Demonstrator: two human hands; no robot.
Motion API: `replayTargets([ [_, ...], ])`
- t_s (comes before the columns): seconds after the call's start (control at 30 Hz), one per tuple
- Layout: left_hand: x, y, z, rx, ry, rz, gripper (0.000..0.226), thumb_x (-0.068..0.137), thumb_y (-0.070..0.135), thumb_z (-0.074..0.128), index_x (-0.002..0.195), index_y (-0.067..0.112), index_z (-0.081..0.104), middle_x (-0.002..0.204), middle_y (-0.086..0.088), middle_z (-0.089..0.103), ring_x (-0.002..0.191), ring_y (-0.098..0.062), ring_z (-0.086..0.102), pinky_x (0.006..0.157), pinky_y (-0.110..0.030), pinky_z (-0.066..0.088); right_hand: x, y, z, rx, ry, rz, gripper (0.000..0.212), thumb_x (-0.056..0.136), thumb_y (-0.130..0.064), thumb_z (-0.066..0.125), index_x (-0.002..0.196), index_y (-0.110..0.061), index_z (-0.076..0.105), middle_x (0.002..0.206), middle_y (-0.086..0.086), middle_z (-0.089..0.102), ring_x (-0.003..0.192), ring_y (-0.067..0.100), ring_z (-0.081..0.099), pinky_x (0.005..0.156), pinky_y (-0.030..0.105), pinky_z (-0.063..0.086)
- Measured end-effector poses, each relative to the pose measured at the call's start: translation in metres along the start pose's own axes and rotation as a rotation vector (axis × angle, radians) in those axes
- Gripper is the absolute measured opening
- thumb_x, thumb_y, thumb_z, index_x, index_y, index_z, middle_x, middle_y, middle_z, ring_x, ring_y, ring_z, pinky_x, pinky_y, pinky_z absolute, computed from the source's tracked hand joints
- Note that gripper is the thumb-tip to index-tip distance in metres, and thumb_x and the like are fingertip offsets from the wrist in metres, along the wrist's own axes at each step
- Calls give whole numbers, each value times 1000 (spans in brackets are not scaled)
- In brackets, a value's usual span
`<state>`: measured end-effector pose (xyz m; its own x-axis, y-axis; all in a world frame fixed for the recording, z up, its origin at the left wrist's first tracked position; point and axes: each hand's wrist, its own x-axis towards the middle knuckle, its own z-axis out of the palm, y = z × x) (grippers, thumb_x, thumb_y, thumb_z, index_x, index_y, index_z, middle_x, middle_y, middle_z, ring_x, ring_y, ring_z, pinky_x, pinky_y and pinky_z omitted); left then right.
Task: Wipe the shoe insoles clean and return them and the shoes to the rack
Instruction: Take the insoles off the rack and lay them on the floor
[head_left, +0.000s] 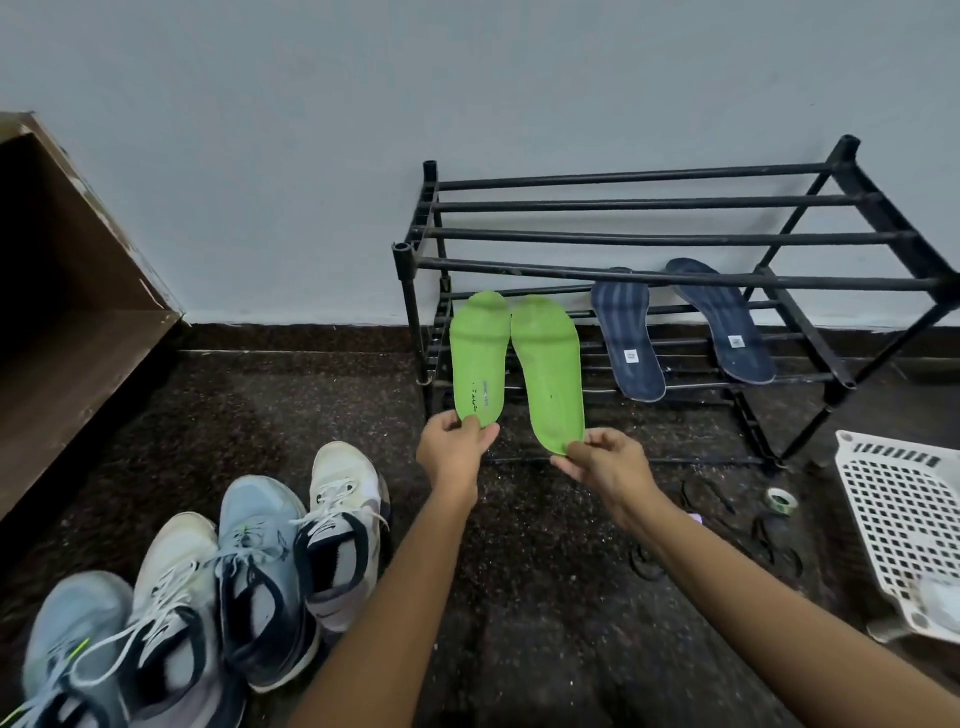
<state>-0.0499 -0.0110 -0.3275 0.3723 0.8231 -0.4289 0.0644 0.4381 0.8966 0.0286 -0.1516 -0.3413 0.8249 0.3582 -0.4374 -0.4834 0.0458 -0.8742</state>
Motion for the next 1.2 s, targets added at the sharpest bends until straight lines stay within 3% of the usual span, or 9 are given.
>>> replayTargets([
  [0.17, -53, -36, -46, -46, -27, 15, 26, 92, -5, 56, 118, 0, 56, 89, -7, 70, 72, -14, 73, 66, -20, 58, -54, 32, -20, 19, -2, -10, 9, 84, 11, 60, 91, 6, 56, 95, 19, 67, 85, 28, 69, 68, 23, 57],
  [0.47, -116, -110, -126, -88, 48, 0, 25, 93, -11, 50, 117, -3, 53, 88, -12, 67, 69, -17, 73, 70, -26, 60, -131, 124, -46, 115, 16, 157, 13, 85, 15, 55, 91, 4, 58, 85, 22, 69, 79, 32, 65, 60, 24, 57],
  [0.63, -119, -141, -153, -37, 121, -70, 25, 94, -10, 50, 115, 3, 53, 93, -13, 67, 69, -18, 73, 62, -21, 59, -130, 157, -48, 96, 51, 274, 12, 85, 16, 54, 93, 7, 57, 93, 23, 65, 80, 30, 64, 57, 22, 57],
  [0.93, -88, -182, -165, 41, 182, -277, 27, 91, -15, 51, 114, -2, 54, 99, -17, 64, 64, -14, 70, 60, -20, 58, -91, 194, -44, -105, 112, 380, 13, 84, 14, 57, 83, 1, 57, 94, 22, 64, 77, 27, 64, 51, 20, 55],
  [1.1, -74, -196, -162, 126, 197, -335, 28, 87, -17, 49, 110, -2, 53, 101, -18, 62, 53, -9, 67, 51, -17, 55, -79, 199, -45, -237, 61, 400, 11, 80, 9, 67, 81, 1, 60, 89, 21, 67, 72, 27, 67, 51, 22, 55],
  [1.2, -70, -194, -161, 221, 193, -327, 25, 88, -14, 54, 106, 2, 51, 108, -20, 58, 65, -20, 65, 48, -17, 54, -77, 198, -49, -393, 44, 387, 11, 76, 3, 74, 79, 1, 64, 79, 18, 69, 66, 25, 69, 57, 27, 59],
])
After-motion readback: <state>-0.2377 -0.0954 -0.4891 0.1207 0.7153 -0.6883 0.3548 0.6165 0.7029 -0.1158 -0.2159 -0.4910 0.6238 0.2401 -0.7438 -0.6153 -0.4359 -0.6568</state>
